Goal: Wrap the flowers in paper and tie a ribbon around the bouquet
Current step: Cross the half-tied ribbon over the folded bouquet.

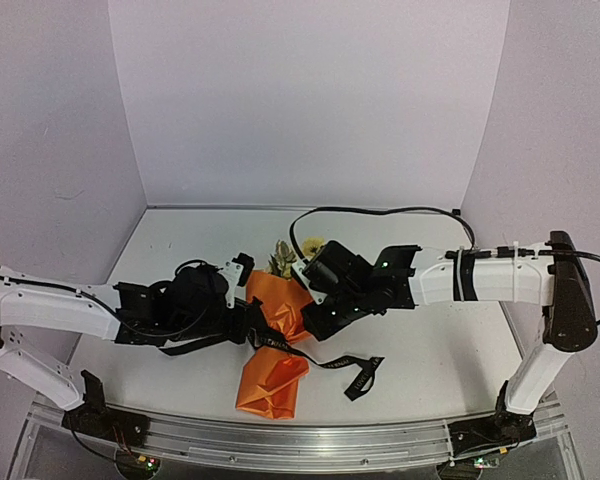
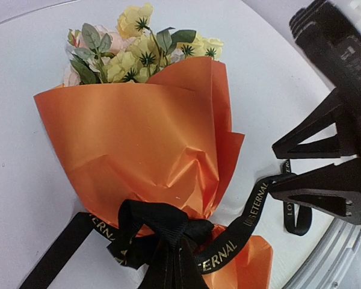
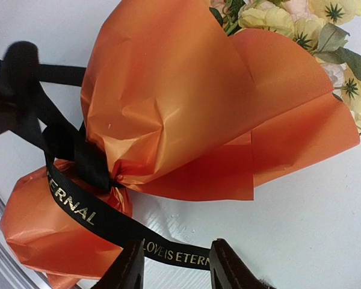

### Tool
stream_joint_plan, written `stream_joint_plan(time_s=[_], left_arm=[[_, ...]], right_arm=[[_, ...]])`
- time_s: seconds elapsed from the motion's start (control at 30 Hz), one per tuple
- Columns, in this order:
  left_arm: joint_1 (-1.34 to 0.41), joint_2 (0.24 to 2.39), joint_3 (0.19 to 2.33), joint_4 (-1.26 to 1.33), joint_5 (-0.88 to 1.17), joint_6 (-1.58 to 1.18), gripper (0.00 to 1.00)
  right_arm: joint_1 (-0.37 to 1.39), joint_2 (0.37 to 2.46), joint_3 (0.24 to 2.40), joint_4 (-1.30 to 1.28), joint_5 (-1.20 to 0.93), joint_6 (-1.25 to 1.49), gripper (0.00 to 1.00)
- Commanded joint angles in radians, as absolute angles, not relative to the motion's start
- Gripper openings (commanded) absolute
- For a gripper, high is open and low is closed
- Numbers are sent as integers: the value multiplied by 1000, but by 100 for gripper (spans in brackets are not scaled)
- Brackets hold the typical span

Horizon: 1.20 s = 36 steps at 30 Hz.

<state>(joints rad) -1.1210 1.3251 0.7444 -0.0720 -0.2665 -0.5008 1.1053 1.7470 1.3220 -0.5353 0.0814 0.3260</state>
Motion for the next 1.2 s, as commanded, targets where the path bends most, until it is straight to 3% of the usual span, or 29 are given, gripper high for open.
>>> stream_joint_plan(time_s=[0.0, 0.33, 0.87, 1.17], left_arm=[[-1124, 1216, 681, -90, -280, -589, 0], [-1122, 1132, 546, -12, -231, -682, 0], [-1123, 1169, 481, 79, -135, -686, 0], [-1123, 1265, 502, 58, -13, -684, 0]], right_arm=[[1109, 1734, 1342, -506, 94, 330, 41], [1106, 1781, 1388, -494, 15, 319, 42], [1109, 2000, 1700, -641, -155, 276, 45], [1113, 2060, 1752, -699, -173, 280, 32]])
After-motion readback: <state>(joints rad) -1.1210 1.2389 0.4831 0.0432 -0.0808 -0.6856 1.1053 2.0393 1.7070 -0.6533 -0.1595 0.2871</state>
